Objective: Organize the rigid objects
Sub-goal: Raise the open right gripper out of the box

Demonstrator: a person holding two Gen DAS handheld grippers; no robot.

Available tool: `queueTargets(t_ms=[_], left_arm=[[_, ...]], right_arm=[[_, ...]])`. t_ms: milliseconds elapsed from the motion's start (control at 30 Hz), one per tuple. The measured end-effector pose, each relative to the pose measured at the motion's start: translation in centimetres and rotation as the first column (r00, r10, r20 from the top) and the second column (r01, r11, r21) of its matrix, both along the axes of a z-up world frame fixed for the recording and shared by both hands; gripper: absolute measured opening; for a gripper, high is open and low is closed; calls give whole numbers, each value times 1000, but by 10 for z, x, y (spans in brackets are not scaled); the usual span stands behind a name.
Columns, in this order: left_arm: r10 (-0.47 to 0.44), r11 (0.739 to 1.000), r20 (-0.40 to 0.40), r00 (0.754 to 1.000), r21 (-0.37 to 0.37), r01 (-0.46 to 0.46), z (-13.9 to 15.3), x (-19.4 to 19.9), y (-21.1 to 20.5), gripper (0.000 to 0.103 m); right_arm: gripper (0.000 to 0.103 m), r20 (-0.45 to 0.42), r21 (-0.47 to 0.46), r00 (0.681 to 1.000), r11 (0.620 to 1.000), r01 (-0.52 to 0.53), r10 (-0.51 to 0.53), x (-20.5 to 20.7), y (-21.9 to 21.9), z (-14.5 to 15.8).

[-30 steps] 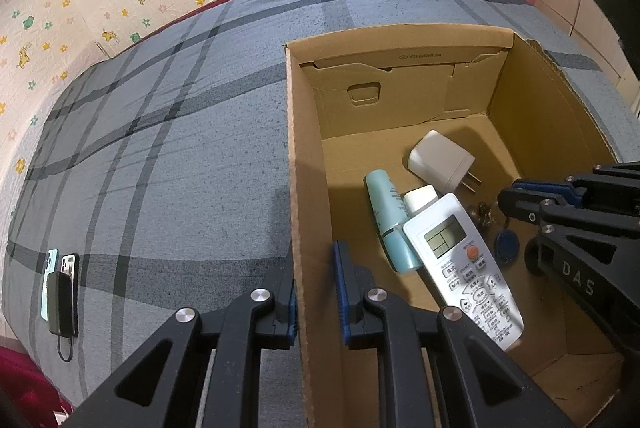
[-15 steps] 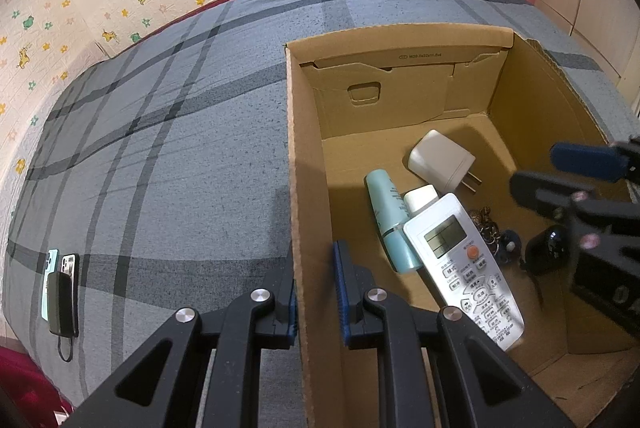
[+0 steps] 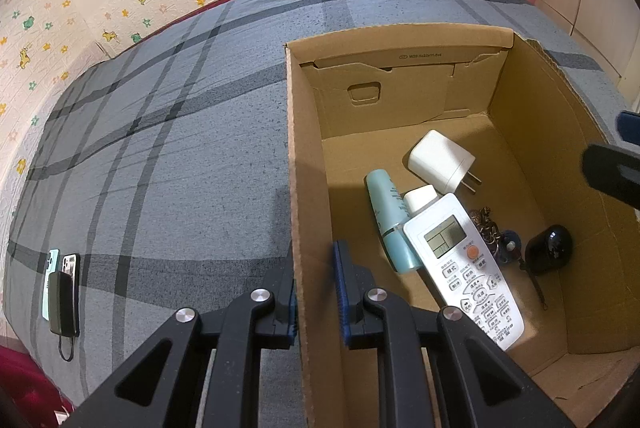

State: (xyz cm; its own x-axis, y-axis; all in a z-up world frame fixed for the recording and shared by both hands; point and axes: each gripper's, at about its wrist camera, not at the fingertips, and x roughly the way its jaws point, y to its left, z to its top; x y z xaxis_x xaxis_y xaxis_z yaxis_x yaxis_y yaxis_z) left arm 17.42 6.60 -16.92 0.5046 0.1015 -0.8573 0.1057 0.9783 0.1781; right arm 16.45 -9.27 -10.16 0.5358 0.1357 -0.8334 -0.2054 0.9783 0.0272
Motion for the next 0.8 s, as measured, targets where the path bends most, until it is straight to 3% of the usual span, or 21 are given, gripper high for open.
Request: queueTargets(t_ms=[133,233,733,800], left_arm=[[-1,1000,0,1000,2,1,0,0,0,16],[0,1000,0,1000,3,0,0,0,1,16],[13,1000,0,1000,22,-13,2,-2,-2,20],[20,999,12,1000,29,-21,6,-3,-3,27]], right_arm=[[89,14,5,1000,1000,26,-26,-7,-11,5],[102,29,2,999,999,40,-40,-12,-17,8],[103,33,4,998,998,61,-61,-24,-28,15],[103,35,1,997,998,65,-65,-26,-29,15]])
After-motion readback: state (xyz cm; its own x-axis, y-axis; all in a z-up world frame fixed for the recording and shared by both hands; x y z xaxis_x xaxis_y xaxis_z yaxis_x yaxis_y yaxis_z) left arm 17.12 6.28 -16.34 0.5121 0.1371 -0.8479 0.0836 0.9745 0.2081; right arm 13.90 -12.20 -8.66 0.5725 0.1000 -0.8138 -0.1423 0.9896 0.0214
